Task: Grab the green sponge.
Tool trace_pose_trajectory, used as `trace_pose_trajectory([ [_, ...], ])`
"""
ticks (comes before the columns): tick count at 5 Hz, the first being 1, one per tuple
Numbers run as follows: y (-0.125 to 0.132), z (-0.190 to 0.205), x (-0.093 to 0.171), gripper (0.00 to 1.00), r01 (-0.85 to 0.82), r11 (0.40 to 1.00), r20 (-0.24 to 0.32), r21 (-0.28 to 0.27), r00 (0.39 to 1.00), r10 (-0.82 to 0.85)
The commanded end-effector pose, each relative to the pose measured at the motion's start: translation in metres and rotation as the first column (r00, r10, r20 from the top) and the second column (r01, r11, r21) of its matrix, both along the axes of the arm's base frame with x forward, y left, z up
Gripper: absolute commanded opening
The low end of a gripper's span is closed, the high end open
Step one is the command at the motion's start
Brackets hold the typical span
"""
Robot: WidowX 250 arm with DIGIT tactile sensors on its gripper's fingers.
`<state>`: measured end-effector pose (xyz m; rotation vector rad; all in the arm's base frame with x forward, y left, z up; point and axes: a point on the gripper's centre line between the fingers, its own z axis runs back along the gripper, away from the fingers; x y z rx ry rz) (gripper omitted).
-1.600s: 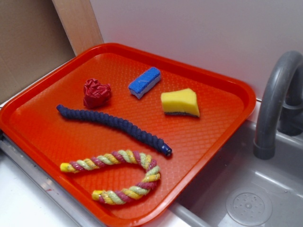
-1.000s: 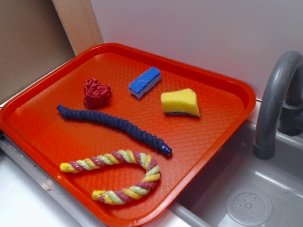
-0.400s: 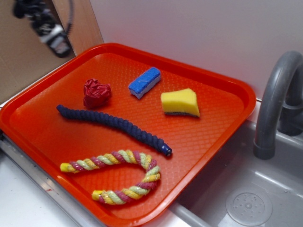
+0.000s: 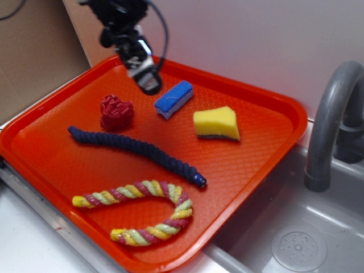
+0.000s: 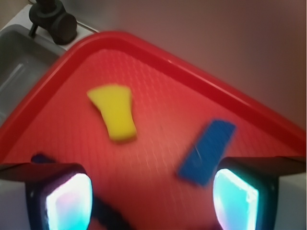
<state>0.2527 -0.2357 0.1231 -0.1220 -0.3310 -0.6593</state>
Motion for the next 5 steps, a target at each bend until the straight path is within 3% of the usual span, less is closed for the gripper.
trace_pose_trajectory([
  [1, -0.047, -0.032, 0.001, 1.0, 0.128, 0.992, -0.03, 0.011, 0.991, -0.128],
  [2, -0.056, -0.049, -0.001, 1.0, 0.168, 0.986, -0.051, -0.001, 0.985, -0.168],
  [4, -0.069, -0.076, 0.012, 1.0, 0.142, 0.989, -0.093, 0.043, 0.986, -0.138],
  [5, -0.067, -0.082, 0.016, 0.0, 0.131, 0.991, -0.102, 0.009, 0.986, -0.13],
])
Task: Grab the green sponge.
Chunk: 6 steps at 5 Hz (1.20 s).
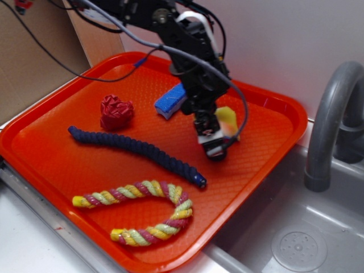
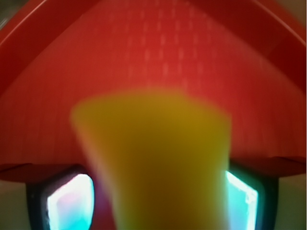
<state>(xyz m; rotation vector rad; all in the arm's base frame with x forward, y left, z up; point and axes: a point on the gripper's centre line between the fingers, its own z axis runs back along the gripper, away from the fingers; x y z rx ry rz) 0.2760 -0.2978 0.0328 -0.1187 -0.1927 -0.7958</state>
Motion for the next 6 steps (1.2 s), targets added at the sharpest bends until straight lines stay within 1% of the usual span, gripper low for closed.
trace_pose_trajectory([
  [1, 0.001, 0.013, -0.013, 0.0, -0.046, 0.999, 0.012, 0.013, 0.999, 0.046],
  [2, 0.015, 0.036, -0.019, 0.0, -0.125, 0.987, -0.07, 0.103, 0.989, 0.132],
  [3, 0.033, 0.079, -0.037, 0.0, -0.3, 0.939, -0.124, 0.167, 0.938, 0.322],
  [4, 0.054, 0.108, -0.061, 0.0, -0.433, 0.881, -0.135, 0.192, 0.877, 0.461],
  [5, 0.089, 0.129, -0.079, 0.0, -0.551, 0.805, -0.135, 0.219, 0.8, 0.584],
  [6, 0.114, 0.152, -0.099, 0.0, -0.639, 0.733, -0.104, 0.233, 0.733, 0.672],
])
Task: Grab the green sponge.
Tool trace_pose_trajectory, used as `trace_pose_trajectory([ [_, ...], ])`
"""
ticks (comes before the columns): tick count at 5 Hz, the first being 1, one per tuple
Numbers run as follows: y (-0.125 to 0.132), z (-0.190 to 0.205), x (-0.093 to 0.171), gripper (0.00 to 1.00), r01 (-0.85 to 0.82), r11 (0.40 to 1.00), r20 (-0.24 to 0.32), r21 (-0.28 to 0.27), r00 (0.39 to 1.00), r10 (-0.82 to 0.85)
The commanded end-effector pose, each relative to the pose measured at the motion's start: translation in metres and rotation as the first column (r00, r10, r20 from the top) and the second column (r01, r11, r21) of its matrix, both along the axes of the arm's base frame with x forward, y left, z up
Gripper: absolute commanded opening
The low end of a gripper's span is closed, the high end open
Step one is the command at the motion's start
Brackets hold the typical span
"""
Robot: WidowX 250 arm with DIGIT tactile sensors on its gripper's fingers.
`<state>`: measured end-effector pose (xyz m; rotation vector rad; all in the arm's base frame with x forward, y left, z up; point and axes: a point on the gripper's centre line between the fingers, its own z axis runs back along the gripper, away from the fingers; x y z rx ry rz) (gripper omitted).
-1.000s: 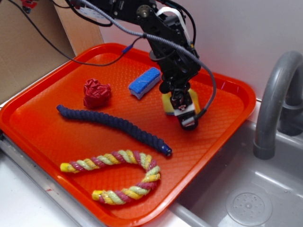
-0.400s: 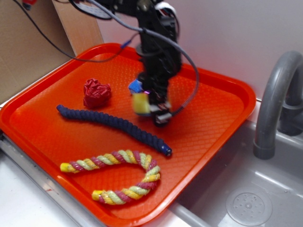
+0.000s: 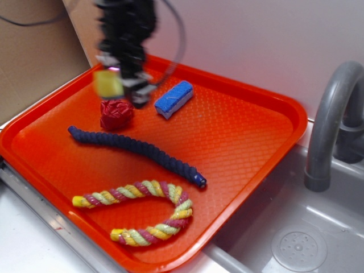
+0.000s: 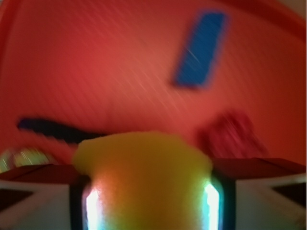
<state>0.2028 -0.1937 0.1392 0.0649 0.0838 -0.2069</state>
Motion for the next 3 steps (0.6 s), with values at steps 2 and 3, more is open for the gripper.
trace_pose_trajectory([
  [2, 0.065, 0.078, -0.042, 0.0, -0.408, 0.913, 0.151, 0.026, 0.904, 0.4],
  [3, 0.071, 0.075, -0.036, 0.0, -0.382, 0.924, 0.086, 0.014, 0.921, 0.38],
])
